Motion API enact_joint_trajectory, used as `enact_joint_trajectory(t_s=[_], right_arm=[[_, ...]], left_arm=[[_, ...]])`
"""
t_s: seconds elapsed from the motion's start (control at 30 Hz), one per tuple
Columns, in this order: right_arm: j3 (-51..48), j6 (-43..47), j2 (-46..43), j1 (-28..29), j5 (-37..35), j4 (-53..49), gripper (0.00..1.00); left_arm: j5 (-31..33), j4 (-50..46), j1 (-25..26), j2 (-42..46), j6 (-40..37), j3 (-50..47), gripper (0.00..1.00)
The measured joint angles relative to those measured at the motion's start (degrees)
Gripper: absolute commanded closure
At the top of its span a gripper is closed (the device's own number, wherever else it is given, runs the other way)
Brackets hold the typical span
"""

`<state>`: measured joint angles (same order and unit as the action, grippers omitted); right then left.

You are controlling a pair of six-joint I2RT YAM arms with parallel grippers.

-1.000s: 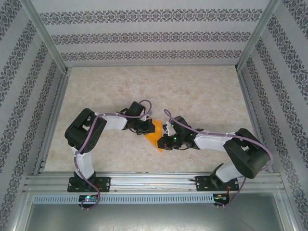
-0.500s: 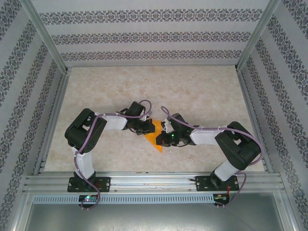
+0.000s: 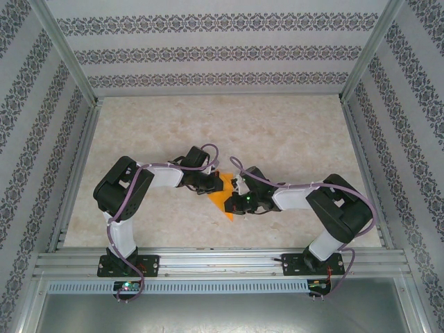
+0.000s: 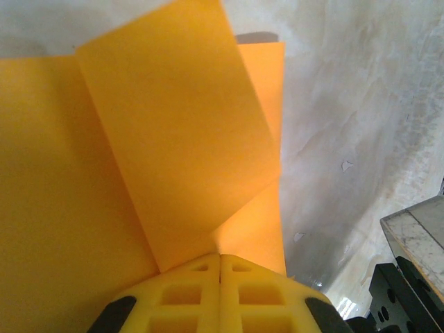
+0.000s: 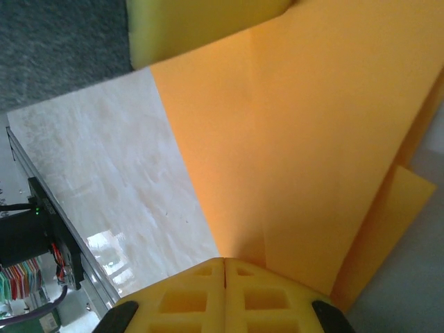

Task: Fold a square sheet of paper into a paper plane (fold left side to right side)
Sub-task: Fourth fold the wing at the center of the table.

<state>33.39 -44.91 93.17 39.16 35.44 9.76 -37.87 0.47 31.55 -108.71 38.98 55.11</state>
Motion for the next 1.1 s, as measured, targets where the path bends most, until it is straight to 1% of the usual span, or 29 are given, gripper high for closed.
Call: enact_joint_trajectory(t_s=[0.63, 1.1], right_arm=[[-2.08, -1.33, -0.04, 1.25, -0.33, 3.06, 1.00], [-3.89, -1.46, -2.19, 2.69, -2.49, 3.02, 1.00]], left_arm=[[0.02, 0.00, -0.04, 0.00, 0.02, 0.00, 1.00], [0.02, -0.09, -0.07, 0.00, 0.02, -0.02, 1.00]])
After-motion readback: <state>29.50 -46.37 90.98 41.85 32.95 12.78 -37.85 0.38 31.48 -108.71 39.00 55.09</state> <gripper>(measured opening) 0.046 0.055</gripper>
